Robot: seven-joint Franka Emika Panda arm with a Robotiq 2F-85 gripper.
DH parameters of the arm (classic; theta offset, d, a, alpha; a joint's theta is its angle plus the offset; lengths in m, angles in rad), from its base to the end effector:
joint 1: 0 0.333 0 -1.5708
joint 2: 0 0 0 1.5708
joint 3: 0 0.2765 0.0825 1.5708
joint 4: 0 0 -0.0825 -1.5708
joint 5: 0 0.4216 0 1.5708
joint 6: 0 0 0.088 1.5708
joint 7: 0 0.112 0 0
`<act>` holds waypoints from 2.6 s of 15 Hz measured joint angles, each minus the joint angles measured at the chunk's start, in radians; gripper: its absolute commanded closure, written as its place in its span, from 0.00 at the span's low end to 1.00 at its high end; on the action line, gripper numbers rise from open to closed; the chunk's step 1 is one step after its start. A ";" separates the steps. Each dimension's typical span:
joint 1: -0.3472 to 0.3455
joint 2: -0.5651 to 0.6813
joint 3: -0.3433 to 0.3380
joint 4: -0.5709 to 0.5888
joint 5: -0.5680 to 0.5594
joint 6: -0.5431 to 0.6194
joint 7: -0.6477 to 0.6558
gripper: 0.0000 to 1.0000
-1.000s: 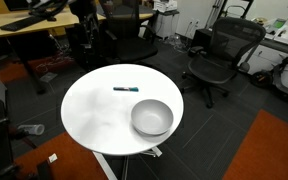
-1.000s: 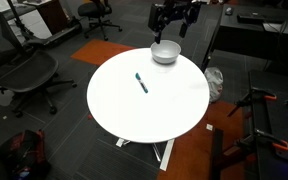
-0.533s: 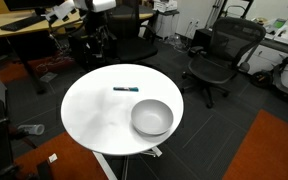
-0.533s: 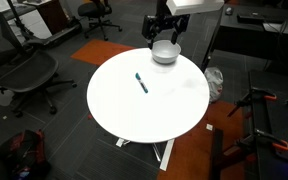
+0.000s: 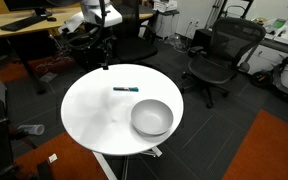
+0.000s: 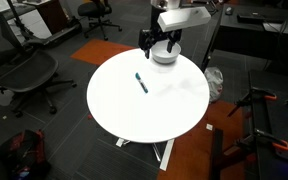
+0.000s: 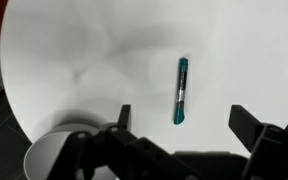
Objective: Pick up the pen and put it in the bowl
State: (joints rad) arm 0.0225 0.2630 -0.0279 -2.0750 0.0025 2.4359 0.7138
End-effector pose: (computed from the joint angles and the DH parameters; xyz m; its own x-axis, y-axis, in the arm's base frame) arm 0.6108 -0.0034 0.2425 0.7482 -0.6589 0.0775 -0.6562 -0.7522 -0.0599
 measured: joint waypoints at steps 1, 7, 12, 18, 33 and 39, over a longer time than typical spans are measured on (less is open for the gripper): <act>0.003 0.014 -0.004 0.007 0.000 0.005 0.000 0.00; 0.034 0.106 -0.033 0.068 0.000 0.026 0.000 0.00; 0.061 0.183 -0.051 0.122 0.000 0.026 0.001 0.00; 0.090 0.278 -0.071 0.197 0.000 0.026 0.021 0.00; 0.073 0.452 -0.097 0.382 0.013 0.024 0.021 0.00; 0.067 0.502 -0.097 0.417 0.021 0.023 0.019 0.00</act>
State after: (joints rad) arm 0.0895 0.7650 -0.1252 -1.6575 0.0234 2.4588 0.7331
